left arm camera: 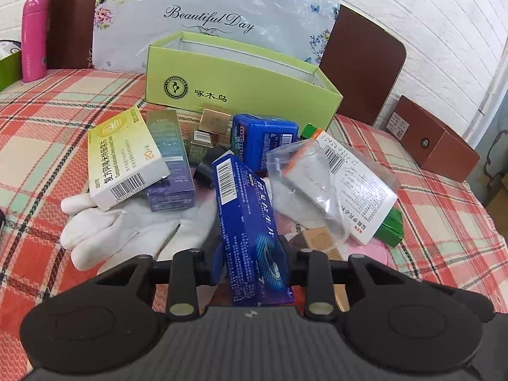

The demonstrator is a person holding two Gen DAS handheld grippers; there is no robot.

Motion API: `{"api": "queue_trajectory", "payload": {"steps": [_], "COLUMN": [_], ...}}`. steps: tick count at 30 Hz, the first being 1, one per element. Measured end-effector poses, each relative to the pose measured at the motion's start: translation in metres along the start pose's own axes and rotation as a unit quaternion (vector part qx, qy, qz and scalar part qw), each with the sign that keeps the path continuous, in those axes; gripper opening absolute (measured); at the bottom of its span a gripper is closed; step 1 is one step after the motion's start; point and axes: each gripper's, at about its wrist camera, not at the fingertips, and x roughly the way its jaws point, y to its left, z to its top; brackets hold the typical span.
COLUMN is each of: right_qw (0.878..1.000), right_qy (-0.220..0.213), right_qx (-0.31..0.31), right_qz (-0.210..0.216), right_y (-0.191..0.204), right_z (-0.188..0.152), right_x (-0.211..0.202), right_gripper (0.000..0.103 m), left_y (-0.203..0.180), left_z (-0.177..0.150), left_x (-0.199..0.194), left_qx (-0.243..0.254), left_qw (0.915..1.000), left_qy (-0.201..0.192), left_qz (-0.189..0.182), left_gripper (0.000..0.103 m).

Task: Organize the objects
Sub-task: 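Grasp the blue medicine box with left tool while right tool grasps the gold box, then lift both boxes into the lime-green box and open both tools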

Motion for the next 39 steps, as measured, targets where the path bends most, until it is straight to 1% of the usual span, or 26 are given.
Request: {"api": "queue_trajectory", "payload": {"steps": [1, 2, 5, 8, 15, 21, 25, 28, 33, 35, 39], "right_qw": [1.000, 1.000, 1.000, 0.999, 0.995, 0.991, 0.987, 0.985, 0.982, 0.981, 0.982], "right_qy": [-0.002, -0.003, -0.015, -0.039, -0.095, -0.128, -0.153, -0.167, -0.180, -0.178, -0.169], "right_qx": [0.003, 0.008, 0.016, 0.014, -0.002, -0.014, -0.006, 0.002, 0.025, 0.030, 0.051], "right_qz": [0.003, 0.004, -0.006, -0.017, -0.022, -0.033, -0.041, -0.051, -0.057, -0.066, -0.074], "right_y": [-0.001, -0.002, -0.006, -0.009, -0.010, -0.019, -0.029, -0.038, -0.058, -0.067, -0.087], "right_z": [-0.001, -0.002, -0.001, 0.008, 0.034, 0.065, 0.095, 0.119, 0.149, 0.158, 0.173], "right_x": [-0.003, -0.006, -0.020, -0.032, -0.058, -0.055, -0.035, -0.009, 0.033, 0.051, 0.085], "right_gripper": [0.032, 0.032, 0.031, 0.031, 0.031, 0.031, 0.031, 0.031, 0.031, 0.031, 0.031], "left_y": [0.001, 0.002, 0.001, 0.002, -0.005, -0.012, -0.013, -0.011, -0.010, -0.008, -0.002], "left_z": [0.000, 0.001, 0.004, 0.010, 0.037, 0.068, 0.095, 0.118, 0.156, 0.170, 0.192], "left_x": [-0.003, -0.005, -0.014, -0.022, -0.043, -0.046, -0.035, -0.022, 0.006, 0.022, 0.058], "left_qx": [0.002, 0.003, 0.012, 0.002, 0.018, 0.034, 0.023, 0.003, -0.014, -0.020, -0.028], "left_qw": [1.0000, 0.9999, 0.9998, 0.9996, 0.9969, 0.9935, 0.9913, 0.9892, 0.9834, 0.9829, 0.9851], "left_qy": [-0.001, -0.001, -0.014, -0.028, -0.076, -0.109, -0.130, -0.147, -0.181, -0.183, -0.170], "left_qz": [-0.006, -0.010, 0.002, -0.003, -0.005, -0.004, 0.001, 0.001, 0.006, 0.006, 0.008], "left_gripper": [0.020, 0.017, 0.017, 0.017, 0.017, 0.017, 0.017, 0.017, 0.017, 0.017, 0.017]}}
